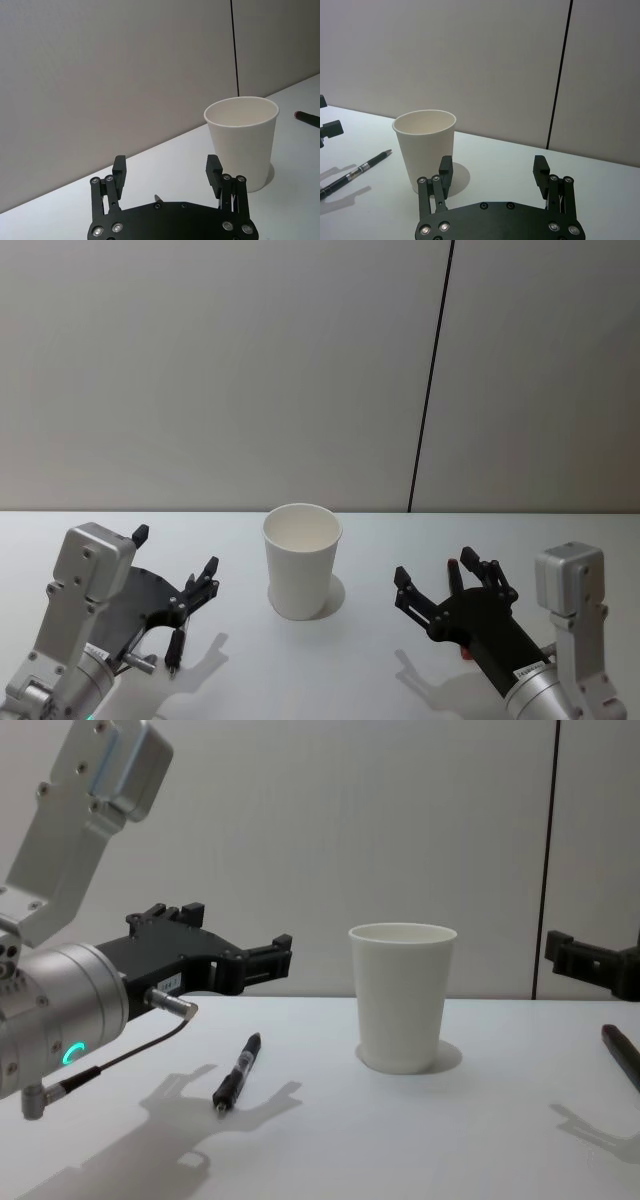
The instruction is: Place the pen into the pen holder.
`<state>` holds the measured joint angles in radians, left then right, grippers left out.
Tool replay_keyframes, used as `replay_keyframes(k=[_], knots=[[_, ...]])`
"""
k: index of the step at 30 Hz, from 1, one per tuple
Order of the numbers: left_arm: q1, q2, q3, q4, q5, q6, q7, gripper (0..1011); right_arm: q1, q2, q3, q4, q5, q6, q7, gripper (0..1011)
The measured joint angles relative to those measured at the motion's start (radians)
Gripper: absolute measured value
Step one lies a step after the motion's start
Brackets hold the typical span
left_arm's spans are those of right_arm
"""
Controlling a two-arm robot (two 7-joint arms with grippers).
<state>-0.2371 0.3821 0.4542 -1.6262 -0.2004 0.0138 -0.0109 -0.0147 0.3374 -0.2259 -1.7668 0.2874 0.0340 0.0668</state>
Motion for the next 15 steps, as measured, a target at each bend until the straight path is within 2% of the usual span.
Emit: replay_keyframes(k=[15], knots=[[0.000, 0.000, 0.000, 0.000, 0.000, 0.000, 0.000, 1003, 0.000, 0.000, 0.000, 0.000, 0.000, 0.000, 0.000, 1001]])
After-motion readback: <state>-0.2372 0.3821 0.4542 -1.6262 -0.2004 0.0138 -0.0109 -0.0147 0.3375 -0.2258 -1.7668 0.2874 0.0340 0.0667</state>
